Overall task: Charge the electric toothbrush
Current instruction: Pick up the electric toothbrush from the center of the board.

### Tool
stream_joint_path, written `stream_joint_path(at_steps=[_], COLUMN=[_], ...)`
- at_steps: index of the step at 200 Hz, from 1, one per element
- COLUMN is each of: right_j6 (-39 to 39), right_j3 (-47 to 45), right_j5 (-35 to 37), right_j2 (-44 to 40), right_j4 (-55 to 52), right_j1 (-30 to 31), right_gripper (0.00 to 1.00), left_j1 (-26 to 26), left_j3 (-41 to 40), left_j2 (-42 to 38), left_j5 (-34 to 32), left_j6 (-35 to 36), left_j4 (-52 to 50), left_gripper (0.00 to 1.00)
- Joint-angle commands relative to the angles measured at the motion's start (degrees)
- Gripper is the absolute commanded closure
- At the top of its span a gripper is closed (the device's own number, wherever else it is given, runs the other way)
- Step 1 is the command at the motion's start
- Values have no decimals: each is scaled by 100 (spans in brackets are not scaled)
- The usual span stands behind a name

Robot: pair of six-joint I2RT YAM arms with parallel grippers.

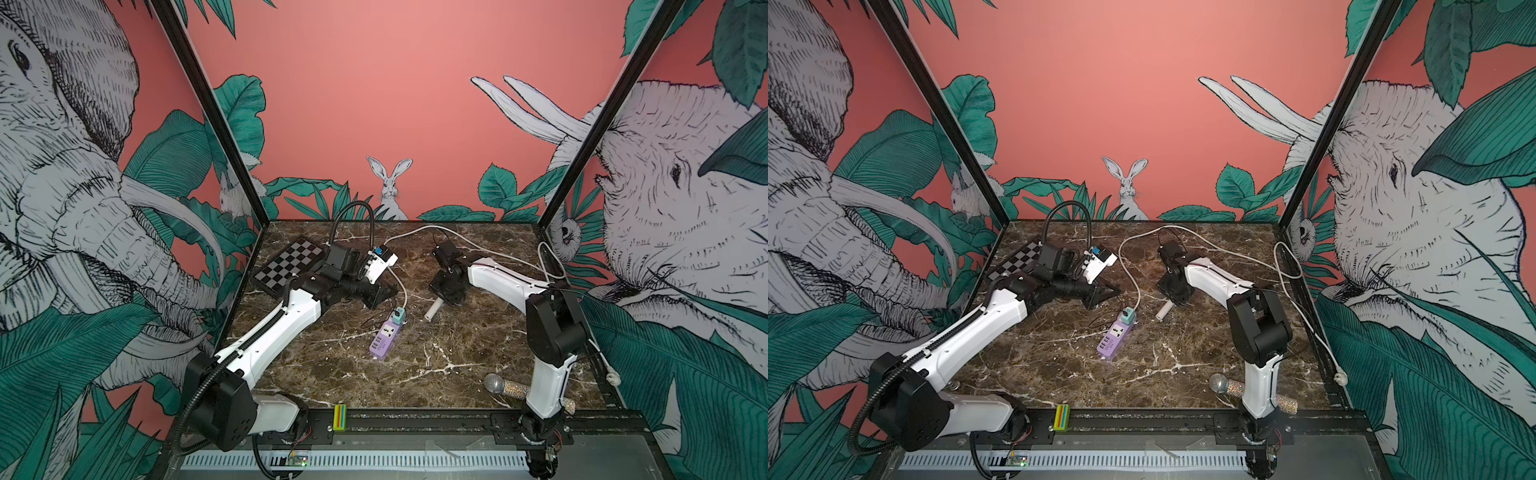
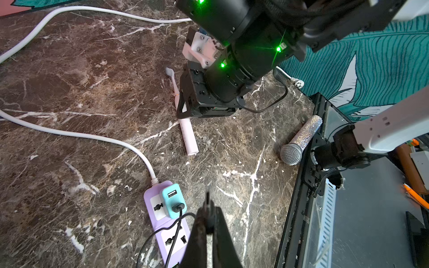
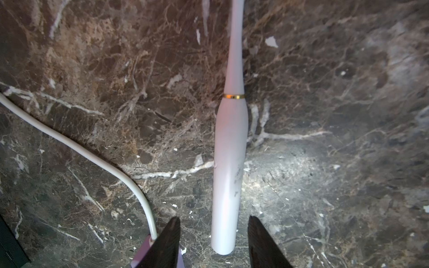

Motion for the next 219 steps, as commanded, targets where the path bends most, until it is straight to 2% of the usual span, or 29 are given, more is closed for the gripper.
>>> stream_joint_path(at_steps=[1,42,189,219], right_j6=[-32,-171,-238,-261], right_j3=[-13,40,40,40], right_j5=[-47,-286,-287,-269], right_j2=[96,276,696,755], right_j4=[-243,-147,-331,-341], right_j1=[-16,-16,-7,-7], right_gripper=[56,57,62,72], left_j1=[29,25,35,37], left_j3=[50,66,94,111], left_j2=[-60,-42,-42,-42], left_j5=[80,153,190,139], left_j6=[-69,-118,-145,-122], left_j4=[-122,-89,-113,-168], left_gripper=[100,100,100,100])
